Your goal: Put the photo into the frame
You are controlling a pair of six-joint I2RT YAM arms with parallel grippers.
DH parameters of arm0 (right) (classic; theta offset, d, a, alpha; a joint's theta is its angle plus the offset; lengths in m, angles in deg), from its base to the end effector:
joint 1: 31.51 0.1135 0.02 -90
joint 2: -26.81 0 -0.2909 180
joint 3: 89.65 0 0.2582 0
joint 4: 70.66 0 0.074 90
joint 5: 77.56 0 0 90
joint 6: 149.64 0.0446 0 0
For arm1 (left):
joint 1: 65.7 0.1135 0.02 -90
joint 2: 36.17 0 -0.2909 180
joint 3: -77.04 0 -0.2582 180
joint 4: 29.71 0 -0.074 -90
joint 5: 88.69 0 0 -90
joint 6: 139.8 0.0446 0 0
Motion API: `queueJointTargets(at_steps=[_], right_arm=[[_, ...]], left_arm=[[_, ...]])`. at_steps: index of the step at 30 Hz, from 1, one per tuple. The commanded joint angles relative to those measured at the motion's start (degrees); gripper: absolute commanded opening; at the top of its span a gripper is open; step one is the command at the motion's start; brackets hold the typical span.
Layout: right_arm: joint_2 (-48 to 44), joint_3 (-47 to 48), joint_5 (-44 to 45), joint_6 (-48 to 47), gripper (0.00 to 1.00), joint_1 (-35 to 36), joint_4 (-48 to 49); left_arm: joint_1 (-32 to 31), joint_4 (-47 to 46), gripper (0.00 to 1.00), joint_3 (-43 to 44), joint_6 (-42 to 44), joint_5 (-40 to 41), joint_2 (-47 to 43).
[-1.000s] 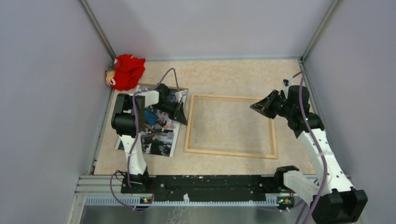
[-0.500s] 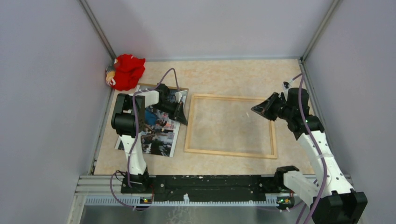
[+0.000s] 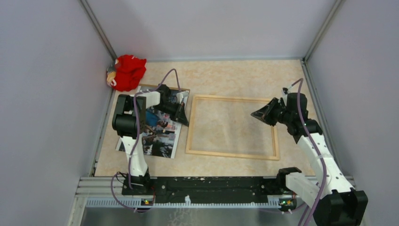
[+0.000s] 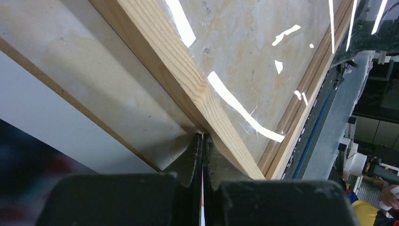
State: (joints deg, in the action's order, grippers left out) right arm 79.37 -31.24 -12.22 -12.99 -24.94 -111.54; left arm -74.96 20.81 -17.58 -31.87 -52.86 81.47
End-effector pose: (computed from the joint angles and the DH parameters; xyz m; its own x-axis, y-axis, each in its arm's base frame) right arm 0.1904 0.0407 0.3050 -0.7139 0.5830 -0.3879 0.1103 0.6407 0.7598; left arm 0.3750 -0.0978 0.1341 -0.8716 0.3247 -0.3672 0.4867 0.4849 -0.7266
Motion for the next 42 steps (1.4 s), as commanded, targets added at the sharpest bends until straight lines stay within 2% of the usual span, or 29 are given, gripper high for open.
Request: queueJointTargets(at_steps=[1, 9, 16, 29, 32, 35, 42], right_arm=[[-0.6, -1.2, -2.8, 2.2, 0.00, -0.3, 3.3], [0.1, -2.2, -5.1, 3.1, 0.00, -1.6, 6.0], [0.7, -8.0, -9.8, 6.8, 0.00, -4.8, 12.1], [4.1, -5.8, -7.3, -3.7, 0.00, -6.0, 7.8], [1.6, -6.9, -11.7, -2.2, 0.00, -6.0, 12.7], [-1.8, -9.4, -17.6, 2.9, 0.00, -6.0, 22.3], [-3.6, -13.3, -22.0, 14.3, 0.00, -6.0, 35.9]], left_arm=[[0.0, -1.1, 0.00, 0.8, 0.6, -0.2, 0.6], [0.0, -0.6, 0.00, 1.0, 0.9, -0.1, 0.5], [0.0, -0.1, 0.00, 1.5, 1.1, -0.1, 0.8], [0.0, 0.9, 0.00, 2.5, 1.9, 0.0, 1.2], [0.0, 1.1, 0.00, 2.5, 2.0, -0.1, 1.1], [0.0, 1.1, 0.00, 2.5, 2.1, 0.2, 1.3], [0.0, 1.0, 0.00, 2.3, 2.2, 0.3, 1.7]])
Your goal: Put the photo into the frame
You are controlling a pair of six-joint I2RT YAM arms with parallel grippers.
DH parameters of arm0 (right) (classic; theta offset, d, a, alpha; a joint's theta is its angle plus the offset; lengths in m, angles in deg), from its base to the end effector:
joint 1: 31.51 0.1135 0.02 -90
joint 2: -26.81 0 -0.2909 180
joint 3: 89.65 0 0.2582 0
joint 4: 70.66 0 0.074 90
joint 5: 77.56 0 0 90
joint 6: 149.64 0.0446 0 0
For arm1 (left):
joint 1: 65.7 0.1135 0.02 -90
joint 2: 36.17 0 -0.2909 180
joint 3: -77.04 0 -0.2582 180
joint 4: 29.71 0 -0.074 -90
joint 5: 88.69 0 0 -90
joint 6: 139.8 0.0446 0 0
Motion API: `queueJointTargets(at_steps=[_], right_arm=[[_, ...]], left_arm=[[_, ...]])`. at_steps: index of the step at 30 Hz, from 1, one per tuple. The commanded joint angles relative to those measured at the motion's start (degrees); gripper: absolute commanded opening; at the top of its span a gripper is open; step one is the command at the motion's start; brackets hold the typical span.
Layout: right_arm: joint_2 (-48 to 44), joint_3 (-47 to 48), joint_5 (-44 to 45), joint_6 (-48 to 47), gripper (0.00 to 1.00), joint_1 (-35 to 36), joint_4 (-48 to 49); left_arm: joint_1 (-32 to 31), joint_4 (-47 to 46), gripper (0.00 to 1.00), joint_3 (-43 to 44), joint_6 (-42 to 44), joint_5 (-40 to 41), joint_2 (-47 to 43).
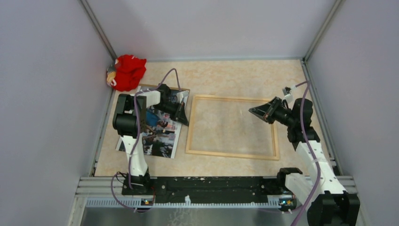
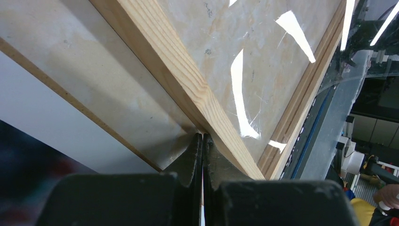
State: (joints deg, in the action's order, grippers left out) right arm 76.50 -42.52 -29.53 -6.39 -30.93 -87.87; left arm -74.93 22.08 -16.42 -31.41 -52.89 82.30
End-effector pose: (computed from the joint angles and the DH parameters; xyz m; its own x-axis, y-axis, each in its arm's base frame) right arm 0.1903 0.0318 0.2875 -0.7126 0.5885 -0.3818 -0.1100 0.4438 0.8894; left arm 0.3779 -0.0981 0.1332 -0.8738 0.3290 -0.3581 0.4817 0.4841 -0.7305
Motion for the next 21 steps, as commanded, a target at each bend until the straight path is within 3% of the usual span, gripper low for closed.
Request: queueJointTargets(at_steps=[1, 10, 21], right_arm=[[-0.5, -2.3, -5.0, 9.4, 0.00, -0.1, 14.0], [3.5, -1.7, -6.8, 21.2, 0.00, 0.3, 27.8], [6.3, -1.8, -5.9, 21.0, 0.00, 2.6, 28.1]], left_arm=[[0.0, -0.3, 0.00, 1.2, 1.8, 0.3, 0.8], [0.0, -0.3, 0.00, 1.1, 1.9, 0.1, 0.8], [0.0, -0.4, 0.00, 0.5, 2.2, 0.1, 0.3]])
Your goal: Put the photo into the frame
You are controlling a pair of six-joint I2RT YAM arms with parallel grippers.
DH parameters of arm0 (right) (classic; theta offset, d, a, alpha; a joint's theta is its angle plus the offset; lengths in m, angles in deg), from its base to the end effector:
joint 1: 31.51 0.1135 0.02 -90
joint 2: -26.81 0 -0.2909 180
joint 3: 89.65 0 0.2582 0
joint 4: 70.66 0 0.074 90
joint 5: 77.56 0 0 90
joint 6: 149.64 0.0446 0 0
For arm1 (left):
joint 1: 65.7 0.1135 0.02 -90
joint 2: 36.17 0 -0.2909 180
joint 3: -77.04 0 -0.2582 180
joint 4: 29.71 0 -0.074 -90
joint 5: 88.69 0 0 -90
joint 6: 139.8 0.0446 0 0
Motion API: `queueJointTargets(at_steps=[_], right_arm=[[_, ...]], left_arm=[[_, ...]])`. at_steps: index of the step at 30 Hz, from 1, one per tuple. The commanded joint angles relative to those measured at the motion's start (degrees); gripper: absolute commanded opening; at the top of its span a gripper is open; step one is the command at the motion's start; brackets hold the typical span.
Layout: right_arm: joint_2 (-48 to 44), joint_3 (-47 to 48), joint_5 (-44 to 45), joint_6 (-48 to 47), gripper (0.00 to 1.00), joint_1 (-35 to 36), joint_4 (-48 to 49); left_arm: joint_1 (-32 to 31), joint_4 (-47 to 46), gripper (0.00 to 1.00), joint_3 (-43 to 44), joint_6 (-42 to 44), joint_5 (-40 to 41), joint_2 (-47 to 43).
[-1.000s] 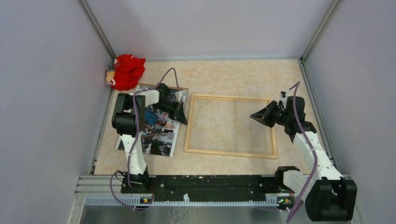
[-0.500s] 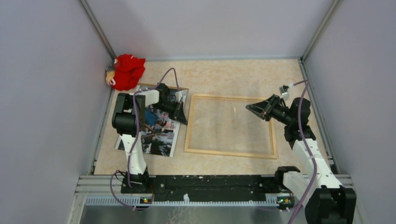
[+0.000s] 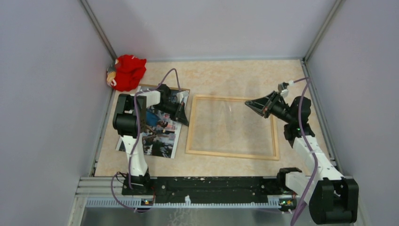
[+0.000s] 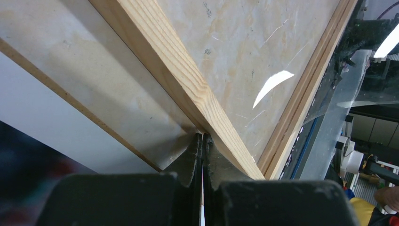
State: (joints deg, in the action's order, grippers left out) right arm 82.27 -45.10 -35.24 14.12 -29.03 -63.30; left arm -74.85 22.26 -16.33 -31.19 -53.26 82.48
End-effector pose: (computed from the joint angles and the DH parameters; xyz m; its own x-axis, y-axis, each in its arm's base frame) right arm 0.2108 0.0421 0.2978 -0.7531 0.6144 -0.2352 -0.1549 0.1818 0.9711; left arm 0.3781 -0.0977 0.1326 -0.8742 0.3282 -0.3578 0.4805 0.4791 -0.7346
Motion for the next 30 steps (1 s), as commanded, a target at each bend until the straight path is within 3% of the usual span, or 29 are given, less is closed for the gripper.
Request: queueJointTargets(at_steps=[1, 4, 11, 30], right_arm=[[0.8, 0.8, -0.1, 0.4, 0.00, 0.6, 3.2], [1.4, -0.2, 1.0, 1.9, 0.00, 0.6, 4.1], [5.8, -2.1, 1.6, 11.8, 0.00, 0.8, 18.8], [8.4, -1.3, 5.3, 17.9, 0.00, 7.0, 27.2]], left_arm=[[-0.1, -0.5, 0.00, 0.4, 2.0, 0.5, 0.2], [-0.1, -0.7, 0.00, 0.3, 1.9, 0.6, 0.0], [-0.1, -0.7, 0.00, 0.0, 1.9, 0.7, -0.2], [0.5, 0.4, 0.00, 1.3, 1.8, -0.2, 0.6]])
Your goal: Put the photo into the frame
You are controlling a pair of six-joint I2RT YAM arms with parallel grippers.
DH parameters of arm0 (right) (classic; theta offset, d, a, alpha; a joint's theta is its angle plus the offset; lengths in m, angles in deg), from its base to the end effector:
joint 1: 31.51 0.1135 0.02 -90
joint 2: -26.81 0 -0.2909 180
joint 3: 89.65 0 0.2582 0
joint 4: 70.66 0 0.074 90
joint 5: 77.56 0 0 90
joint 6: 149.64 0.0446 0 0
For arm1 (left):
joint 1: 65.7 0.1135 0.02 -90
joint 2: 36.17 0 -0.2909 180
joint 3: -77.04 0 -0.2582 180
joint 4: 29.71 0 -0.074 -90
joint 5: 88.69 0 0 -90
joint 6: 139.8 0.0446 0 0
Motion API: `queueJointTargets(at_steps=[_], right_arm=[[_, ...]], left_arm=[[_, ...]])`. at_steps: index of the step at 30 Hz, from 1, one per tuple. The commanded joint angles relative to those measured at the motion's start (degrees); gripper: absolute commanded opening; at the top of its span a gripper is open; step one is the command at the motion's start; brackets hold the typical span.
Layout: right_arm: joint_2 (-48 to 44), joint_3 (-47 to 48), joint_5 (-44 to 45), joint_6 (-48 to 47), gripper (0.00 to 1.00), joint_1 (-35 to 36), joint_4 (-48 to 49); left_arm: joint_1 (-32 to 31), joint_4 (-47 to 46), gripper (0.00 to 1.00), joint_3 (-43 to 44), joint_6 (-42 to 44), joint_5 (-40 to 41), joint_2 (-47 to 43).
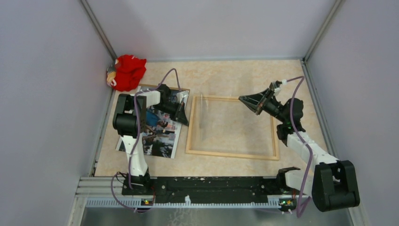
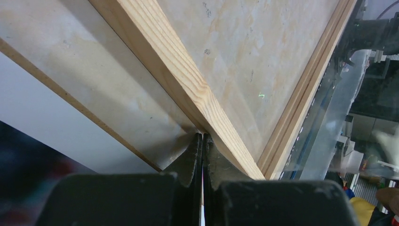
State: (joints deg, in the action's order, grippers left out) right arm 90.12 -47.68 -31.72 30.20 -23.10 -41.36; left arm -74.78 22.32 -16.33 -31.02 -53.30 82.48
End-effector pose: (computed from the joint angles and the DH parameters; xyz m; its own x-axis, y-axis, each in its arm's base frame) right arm 0.2277 0.0651 0.2941 -0.7871 0.6088 -0.0992 -0.1392 -0.0186 0.9901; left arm 0.3781 -0.0973 0.1326 -0.8736 0.3284 -0.3592 0.4817 0.4783 -0.7343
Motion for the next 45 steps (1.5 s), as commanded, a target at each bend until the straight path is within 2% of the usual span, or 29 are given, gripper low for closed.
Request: queueJointTargets(at_steps=[1, 8, 18, 28, 37, 43, 45], right_arm=[[0.7, 1.5, 2.1, 2.1, 0.00, 1.3, 5.2], [1.5, 2.3, 5.2, 2.0, 0.00, 2.7, 3.4], [0.1, 0.5, 4.0, -0.5, 0.00, 2.7, -0.5], [-6.7, 2.0, -1.9, -11.1, 0.00, -2.7, -21.0], [-3.3, 7.8, -1.9, -19.8, 0.00, -3.4, -30.9], [-2.3, 14.7, -0.1, -30.7, 0.00, -5.3, -46.1], [-2.4, 15.6, 0.5, -32.3, 0.00, -5.8, -48.5]], left_arm=[[0.5, 0.3, 0.00, 1.4, 1.5, -0.3, 0.6], [0.6, 0.1, 0.00, 0.9, 1.8, 0.2, -0.2], [0.6, -0.1, 0.00, 0.4, 2.1, 0.6, -0.7], [0.6, -0.3, 0.00, 0.5, 2.4, 0.8, -0.5], [0.6, -0.3, 0.00, 0.5, 2.3, 0.9, -0.7], [0.6, -0.3, 0.00, 0.5, 2.3, 0.9, -0.9], [0.6, -0.2, 0.00, 0.5, 2.4, 1.0, -0.9]])
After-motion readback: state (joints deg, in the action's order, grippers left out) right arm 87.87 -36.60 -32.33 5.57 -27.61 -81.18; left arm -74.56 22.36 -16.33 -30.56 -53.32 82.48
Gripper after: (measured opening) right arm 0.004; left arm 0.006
